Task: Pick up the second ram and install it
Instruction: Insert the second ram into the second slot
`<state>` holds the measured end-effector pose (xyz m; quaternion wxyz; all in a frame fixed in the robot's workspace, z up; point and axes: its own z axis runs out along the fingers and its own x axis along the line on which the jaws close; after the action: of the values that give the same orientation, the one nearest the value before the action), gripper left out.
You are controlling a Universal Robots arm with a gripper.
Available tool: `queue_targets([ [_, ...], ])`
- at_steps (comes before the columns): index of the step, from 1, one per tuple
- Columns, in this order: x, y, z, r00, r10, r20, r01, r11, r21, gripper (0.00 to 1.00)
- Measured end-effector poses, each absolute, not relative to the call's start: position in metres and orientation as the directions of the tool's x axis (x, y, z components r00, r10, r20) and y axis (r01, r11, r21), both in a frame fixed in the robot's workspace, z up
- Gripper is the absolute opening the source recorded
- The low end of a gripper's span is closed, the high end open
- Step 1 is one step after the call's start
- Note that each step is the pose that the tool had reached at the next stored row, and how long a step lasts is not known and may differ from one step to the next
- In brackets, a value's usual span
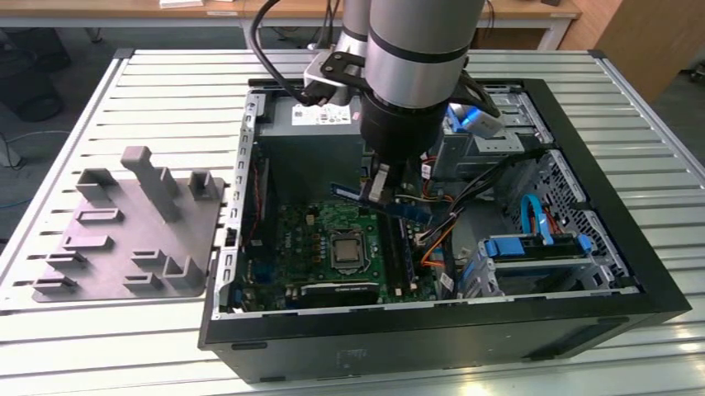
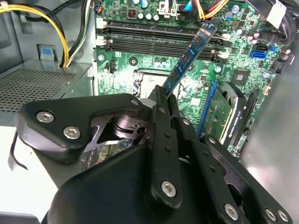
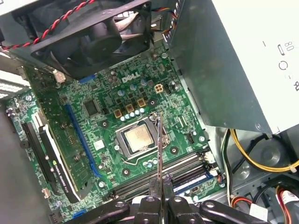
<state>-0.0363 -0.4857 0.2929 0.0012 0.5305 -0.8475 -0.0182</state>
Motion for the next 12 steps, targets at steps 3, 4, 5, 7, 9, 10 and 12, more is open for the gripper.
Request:
queue_targets([
  [3, -0.0363, -0.4856, 0.2928, -0.45, -0.893, -0.013, -0.893, 0.45, 0.03, 0.14],
  [4, -0.0363, -0.4857, 0.2929, -0.455, -0.89, -0.012, -0.89, 0.455, 0.03, 0.14],
  [5, -0.0363, -0.4857, 0.2929, -0.462, -0.887, -0.011, -0.887, 0.461, 0.029, 0.14],
  [7, -0.0363, -0.4857, 0.2928, -0.477, -0.879, -0.011, -0.879, 0.477, 0.029, 0.14],
  [9, -0.0363, -0.4856, 0.2928, -0.491, -0.871, -0.011, -0.871, 0.49, 0.029, 0.14],
  [10, -0.0363, -0.4856, 0.2927, -0.497, -0.868, -0.01, -0.868, 0.496, 0.029, 0.14],
  [12, -0.0363, -0.4856, 0.2927, -0.508, -0.861, -0.009, -0.861, 0.508, 0.028, 0.14],
])
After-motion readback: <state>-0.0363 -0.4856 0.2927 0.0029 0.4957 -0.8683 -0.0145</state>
